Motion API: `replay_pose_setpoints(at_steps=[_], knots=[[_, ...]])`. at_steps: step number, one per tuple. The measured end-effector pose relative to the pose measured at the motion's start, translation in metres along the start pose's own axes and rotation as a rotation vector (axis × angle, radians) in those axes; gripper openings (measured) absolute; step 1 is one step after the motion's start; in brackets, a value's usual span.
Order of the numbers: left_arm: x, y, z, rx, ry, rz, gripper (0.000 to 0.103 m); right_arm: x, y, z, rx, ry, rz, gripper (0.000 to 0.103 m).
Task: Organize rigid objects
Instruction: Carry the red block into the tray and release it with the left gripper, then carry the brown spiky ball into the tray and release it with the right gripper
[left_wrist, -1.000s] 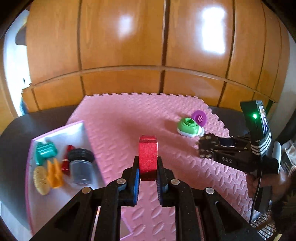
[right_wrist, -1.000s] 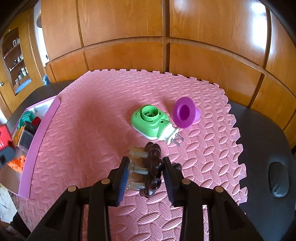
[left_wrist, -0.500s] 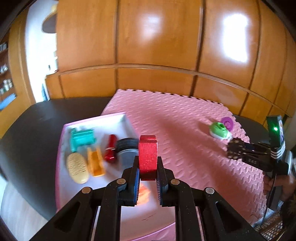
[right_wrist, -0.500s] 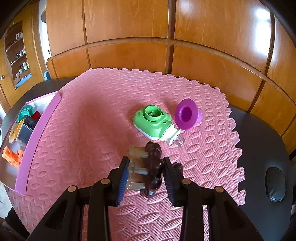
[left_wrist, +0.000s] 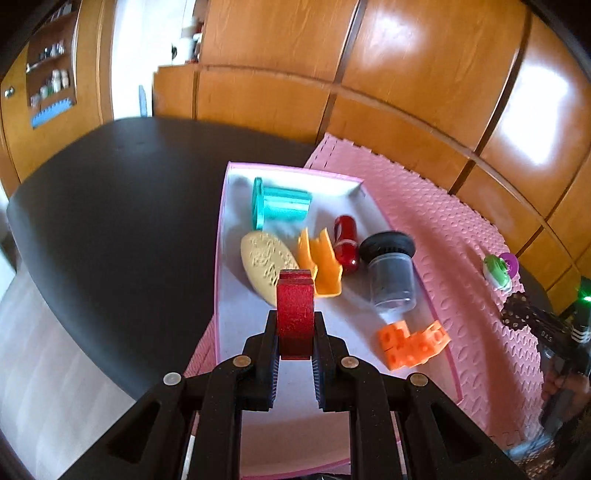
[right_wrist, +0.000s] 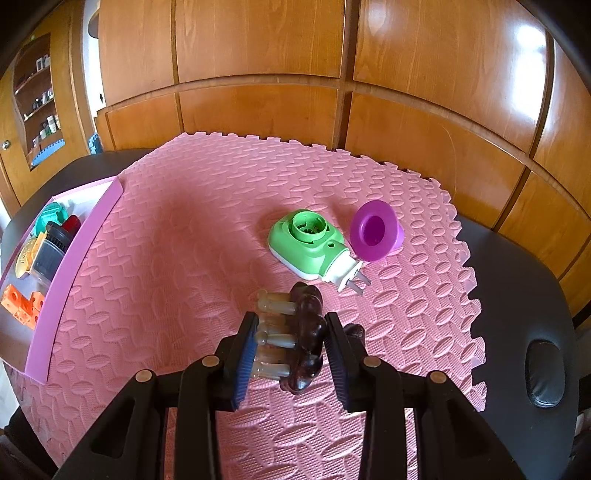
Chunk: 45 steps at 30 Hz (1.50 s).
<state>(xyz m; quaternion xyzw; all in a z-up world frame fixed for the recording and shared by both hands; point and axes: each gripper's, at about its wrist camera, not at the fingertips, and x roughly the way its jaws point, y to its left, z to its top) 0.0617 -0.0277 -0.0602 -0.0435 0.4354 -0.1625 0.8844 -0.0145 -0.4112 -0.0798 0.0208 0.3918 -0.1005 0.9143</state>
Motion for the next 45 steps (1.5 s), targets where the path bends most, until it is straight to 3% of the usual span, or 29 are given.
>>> replay_pose_setpoints(at_steps=[5, 8, 15, 19, 30, 35, 45], knots=[[0.021, -0.002, 0.002, 0.004, 0.040, 0.020, 0.015, 0.000, 0.000, 0.000, -0.003, -0.001, -0.001, 0.036], [0.029, 0.004, 0.002, -0.006, 0.056, 0.051, 0.023, 0.000, 0.000, 0.000, -0.004, -0.001, -0.002, 0.036], [0.026, 0.006, -0.001, 0.031, 0.019, 0.104, 0.028, 0.000, 0.001, 0.000, -0.015, -0.004, -0.008, 0.036], [0.011, 0.004, 0.002, 0.037, -0.037, 0.110, 0.044, 0.000, 0.001, 0.000, -0.018, -0.004, -0.009, 0.036], [-0.015, 0.002, 0.011, 0.065, -0.132, 0.200, 0.045, 0.000, 0.003, 0.000, -0.032, -0.010, -0.022, 0.036], [-0.024, -0.005, 0.009, 0.087, -0.155, 0.192, 0.051, 0.000, 0.004, -0.001, -0.033, -0.013, -0.029, 0.036], [-0.033, -0.008, 0.005, 0.098, -0.174, 0.175, 0.051, -0.001, 0.007, 0.003, 0.009, 0.010, -0.056, 0.035]])
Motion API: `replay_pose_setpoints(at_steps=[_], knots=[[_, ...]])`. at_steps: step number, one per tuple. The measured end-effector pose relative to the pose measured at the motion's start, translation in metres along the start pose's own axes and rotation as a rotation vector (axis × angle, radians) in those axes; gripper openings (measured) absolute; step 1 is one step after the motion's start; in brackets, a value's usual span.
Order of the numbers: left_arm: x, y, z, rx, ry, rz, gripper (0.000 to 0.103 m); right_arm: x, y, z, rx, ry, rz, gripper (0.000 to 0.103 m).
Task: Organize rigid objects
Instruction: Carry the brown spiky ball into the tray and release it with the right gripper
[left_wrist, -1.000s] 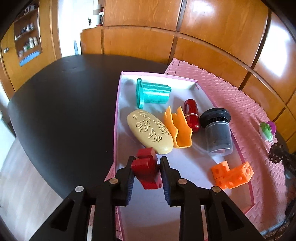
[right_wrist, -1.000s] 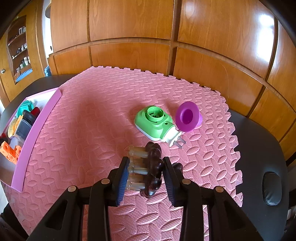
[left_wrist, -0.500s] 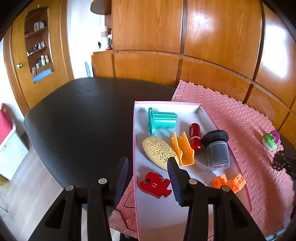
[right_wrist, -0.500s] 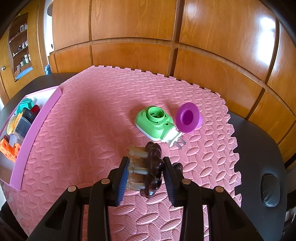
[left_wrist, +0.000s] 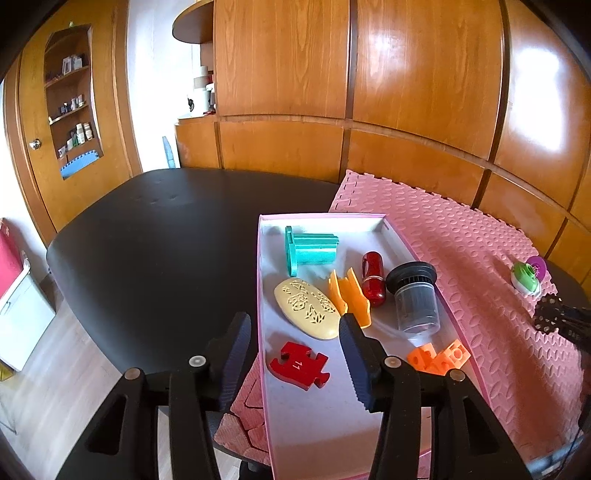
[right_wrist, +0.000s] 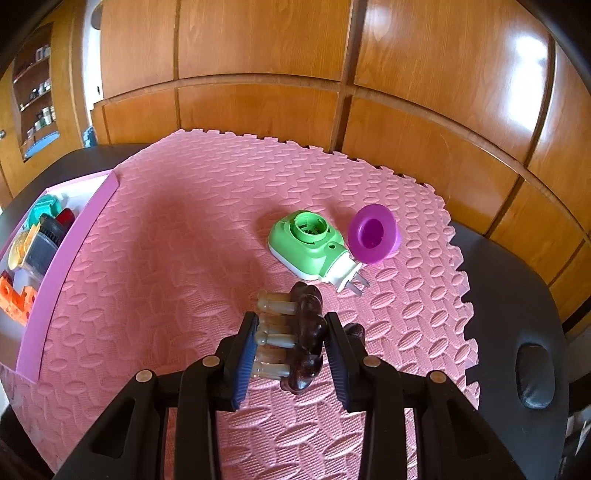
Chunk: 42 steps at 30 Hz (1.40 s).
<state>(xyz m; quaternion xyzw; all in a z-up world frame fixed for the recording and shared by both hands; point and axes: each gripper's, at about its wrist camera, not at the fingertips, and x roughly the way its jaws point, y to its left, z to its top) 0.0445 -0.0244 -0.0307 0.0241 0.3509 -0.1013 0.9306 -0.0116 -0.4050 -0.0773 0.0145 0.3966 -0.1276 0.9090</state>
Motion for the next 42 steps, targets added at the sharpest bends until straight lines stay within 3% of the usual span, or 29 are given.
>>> replay_pose_setpoints(at_steps=[9, 25, 29, 34, 42], knots=[[0.001, 0.009, -0.003, -0.023, 0.003, 0.005, 0.051, -0.037, 0.033, 0.025, 0.031, -0.088, 0.133, 0.035], [0.005, 0.034, -0.010, -0.084, 0.011, 0.043, 0.051, -0.101, 0.165, 0.058, -0.131, -0.237, 0.458, 0.035], [0.003, 0.053, -0.008, -0.129, -0.001, 0.078, 0.051, -0.104, 0.205, 0.055, -0.217, -0.219, 0.534, 0.035], [0.003, 0.076, -0.009, -0.176, -0.004, 0.120, 0.051, -0.088, 0.252, 0.035, -0.334, -0.135, 0.578, 0.035], [0.012, 0.081, -0.016, -0.184, 0.027, 0.111, 0.051, -0.028, 0.288, 0.015, -0.439, 0.011, 0.464, 0.035]])
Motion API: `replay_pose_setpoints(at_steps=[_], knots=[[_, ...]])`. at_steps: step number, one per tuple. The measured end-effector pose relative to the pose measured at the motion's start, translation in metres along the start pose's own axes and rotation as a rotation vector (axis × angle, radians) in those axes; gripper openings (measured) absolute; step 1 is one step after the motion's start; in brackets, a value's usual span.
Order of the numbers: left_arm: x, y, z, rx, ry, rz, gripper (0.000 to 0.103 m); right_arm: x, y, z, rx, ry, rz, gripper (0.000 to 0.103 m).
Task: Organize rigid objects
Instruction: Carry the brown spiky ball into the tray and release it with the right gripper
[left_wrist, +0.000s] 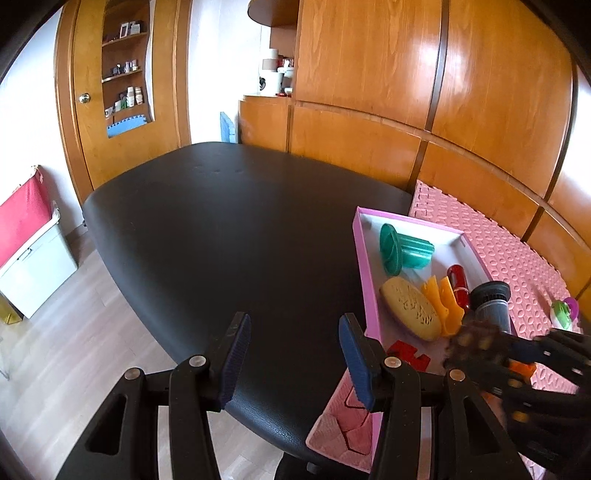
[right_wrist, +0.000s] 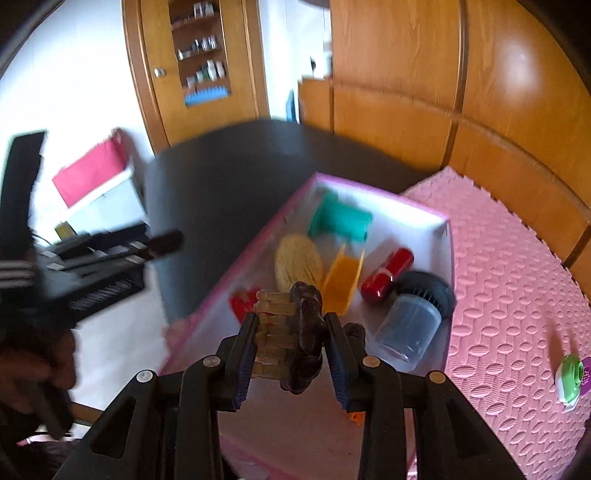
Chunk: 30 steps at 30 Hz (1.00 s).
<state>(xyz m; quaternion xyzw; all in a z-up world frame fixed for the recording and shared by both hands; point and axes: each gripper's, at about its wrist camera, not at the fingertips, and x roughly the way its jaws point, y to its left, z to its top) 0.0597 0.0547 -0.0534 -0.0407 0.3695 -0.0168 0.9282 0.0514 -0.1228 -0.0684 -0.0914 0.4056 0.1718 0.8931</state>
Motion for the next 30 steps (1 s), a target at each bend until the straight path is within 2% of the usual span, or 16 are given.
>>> replay_pose_setpoints(at_steps=[3, 6, 14, 24, 30], knots=[[0.003, -0.003, -0.002, 0.009, 0.009, -0.011, 0.051, 0.010, -0.008, 0.003, 0.033, -0.016, 0.007, 0.035], [0.004, -0.006, -0.004, 0.013, 0.017, -0.019, 0.051, 0.016, -0.012, 0.010, 0.036, -0.035, -0.049, 0.035], [0.004, -0.011, -0.007, 0.029, 0.025, -0.022, 0.051, 0.018, -0.022, 0.017, 0.124, -0.040, -0.026, 0.036], [0.004, -0.011, -0.008, 0.033, 0.024, -0.024, 0.054, 0.018, -0.027, 0.010, 0.164, -0.029, -0.019, 0.037], [-0.001, -0.014, -0.007, 0.041, 0.012, -0.028, 0.055, 0.016, -0.029, 0.007, 0.191, -0.018, -0.007, 0.041]])
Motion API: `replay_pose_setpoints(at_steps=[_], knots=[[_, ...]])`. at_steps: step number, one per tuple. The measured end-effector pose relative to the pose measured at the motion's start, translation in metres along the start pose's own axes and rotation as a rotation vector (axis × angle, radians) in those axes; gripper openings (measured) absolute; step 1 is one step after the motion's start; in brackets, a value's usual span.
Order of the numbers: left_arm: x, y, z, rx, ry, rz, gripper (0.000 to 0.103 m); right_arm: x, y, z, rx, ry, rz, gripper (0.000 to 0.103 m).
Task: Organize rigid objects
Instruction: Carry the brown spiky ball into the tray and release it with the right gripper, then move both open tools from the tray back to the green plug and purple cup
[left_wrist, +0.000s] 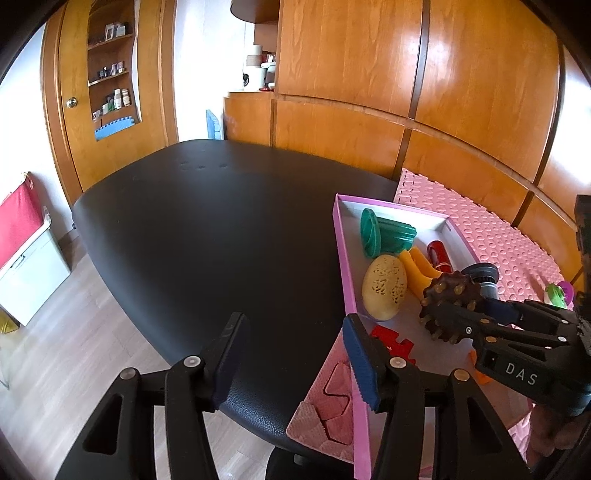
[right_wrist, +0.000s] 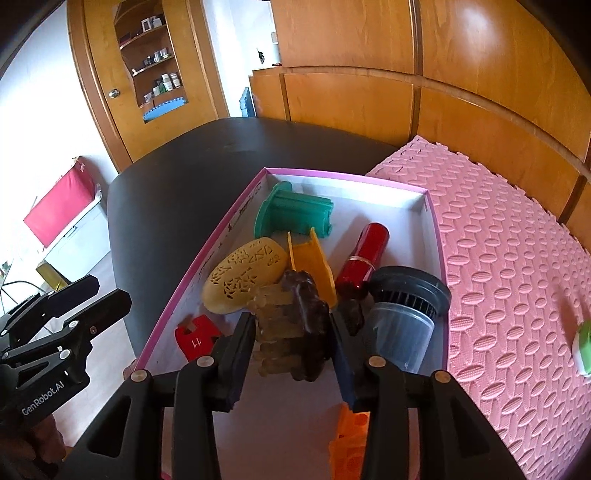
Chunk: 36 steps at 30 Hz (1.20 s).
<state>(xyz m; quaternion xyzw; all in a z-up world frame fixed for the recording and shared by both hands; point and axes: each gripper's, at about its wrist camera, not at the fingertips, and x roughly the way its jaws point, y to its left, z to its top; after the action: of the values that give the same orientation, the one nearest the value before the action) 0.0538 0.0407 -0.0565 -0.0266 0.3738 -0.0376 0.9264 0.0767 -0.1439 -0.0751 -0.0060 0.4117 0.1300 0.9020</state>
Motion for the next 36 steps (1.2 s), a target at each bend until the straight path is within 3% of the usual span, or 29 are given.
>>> replay_pose_setpoints(at_steps=[12, 16, 36], knots=[[-0.005, -0.005, 0.002, 0.010, -0.011, -0.002, 0.055, -0.015, 0.005, -0.002, 0.003, -0.024, 0.011, 0.046], [-0.006, -0.006, 0.002, 0.013, -0.014, -0.002, 0.055, -0.021, 0.007, -0.003, 0.005, -0.040, 0.020, 0.056], [-0.014, -0.012, 0.001, 0.029, -0.035, -0.001, 0.059, -0.061, -0.004, -0.005, 0.069, -0.148, 0.036, 0.059]])
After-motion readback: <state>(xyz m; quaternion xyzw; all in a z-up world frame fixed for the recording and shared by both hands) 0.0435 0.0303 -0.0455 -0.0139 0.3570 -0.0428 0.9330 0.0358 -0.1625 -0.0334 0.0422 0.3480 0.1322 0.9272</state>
